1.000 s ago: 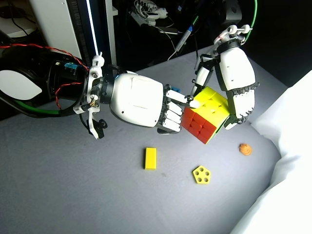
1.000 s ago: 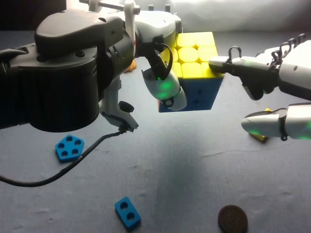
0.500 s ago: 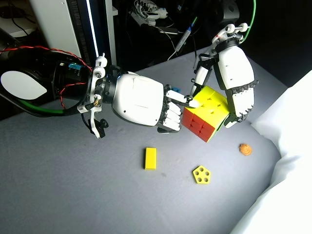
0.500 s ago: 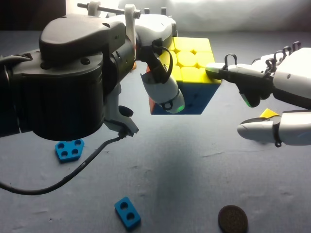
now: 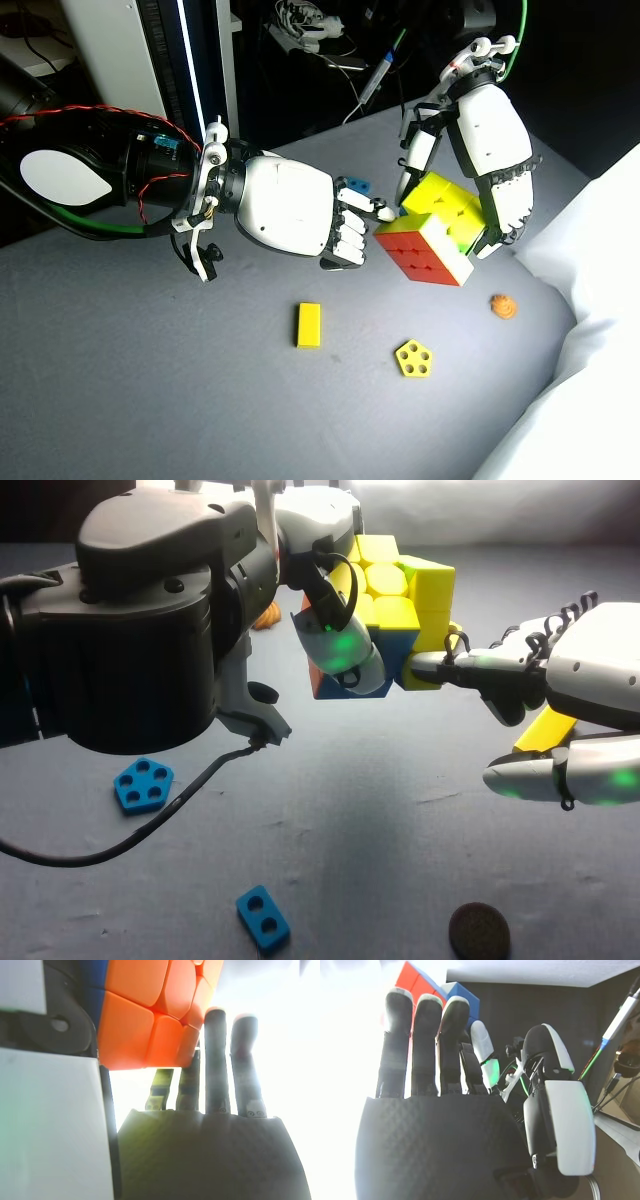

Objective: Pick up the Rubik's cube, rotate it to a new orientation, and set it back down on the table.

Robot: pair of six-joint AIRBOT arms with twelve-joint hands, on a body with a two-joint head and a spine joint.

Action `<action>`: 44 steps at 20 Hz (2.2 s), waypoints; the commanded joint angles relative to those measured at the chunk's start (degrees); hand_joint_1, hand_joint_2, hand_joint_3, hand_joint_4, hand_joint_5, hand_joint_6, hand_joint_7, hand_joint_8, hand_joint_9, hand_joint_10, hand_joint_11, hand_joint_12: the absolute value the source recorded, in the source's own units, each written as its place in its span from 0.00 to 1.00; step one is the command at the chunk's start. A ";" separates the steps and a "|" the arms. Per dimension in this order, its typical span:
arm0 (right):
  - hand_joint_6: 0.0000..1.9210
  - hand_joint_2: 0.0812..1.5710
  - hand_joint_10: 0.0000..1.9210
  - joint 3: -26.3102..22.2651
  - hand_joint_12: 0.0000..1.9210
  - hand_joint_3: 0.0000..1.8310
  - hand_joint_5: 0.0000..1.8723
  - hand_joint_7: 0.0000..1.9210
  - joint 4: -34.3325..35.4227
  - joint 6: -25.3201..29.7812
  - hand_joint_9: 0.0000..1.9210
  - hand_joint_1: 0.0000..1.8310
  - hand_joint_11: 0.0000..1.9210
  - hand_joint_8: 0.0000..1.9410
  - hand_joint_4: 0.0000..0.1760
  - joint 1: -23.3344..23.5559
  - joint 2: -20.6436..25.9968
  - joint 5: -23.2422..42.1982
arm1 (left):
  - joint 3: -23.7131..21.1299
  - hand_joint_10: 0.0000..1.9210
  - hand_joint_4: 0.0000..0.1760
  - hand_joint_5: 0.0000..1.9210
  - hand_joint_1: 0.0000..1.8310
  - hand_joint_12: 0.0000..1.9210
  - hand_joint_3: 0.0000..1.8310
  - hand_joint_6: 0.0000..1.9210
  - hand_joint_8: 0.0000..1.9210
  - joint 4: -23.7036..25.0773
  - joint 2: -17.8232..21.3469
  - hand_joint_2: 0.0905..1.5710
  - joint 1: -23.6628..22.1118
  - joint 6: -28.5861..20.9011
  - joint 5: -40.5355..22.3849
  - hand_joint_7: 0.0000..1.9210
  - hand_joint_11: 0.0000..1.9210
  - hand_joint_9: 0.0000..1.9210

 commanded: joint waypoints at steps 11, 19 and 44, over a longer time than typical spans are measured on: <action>0.00 0.80 1.00 2.83 1.00 0.00 0.05 0.23 6.26 -3.31 0.20 0.18 0.19 0.85 0.00 0.40 -2.65 3.66 | 0.08 0.94 0.00 0.20 0.54 1.00 0.00 0.91 0.98 4.57 0.03 0.91 -1.38 -1.05 0.75 0.26 0.14 0.13; 0.00 0.79 1.00 3.64 1.00 0.00 0.07 0.23 6.84 -3.81 0.22 0.22 0.20 0.85 0.00 0.86 -3.60 3.61 | 0.27 0.93 0.00 0.19 0.54 1.00 0.00 0.93 0.98 4.57 -0.04 0.92 -1.37 -1.20 0.58 0.25 0.12 0.13; 0.00 0.79 0.99 6.22 1.00 0.00 0.09 0.23 9.35 -5.62 0.19 0.21 0.18 0.81 0.00 1.71 -6.11 3.52 | 0.51 0.98 0.00 0.20 0.54 1.00 0.00 0.90 1.00 4.01 -0.08 0.92 -1.70 -2.31 -0.09 0.25 0.15 0.12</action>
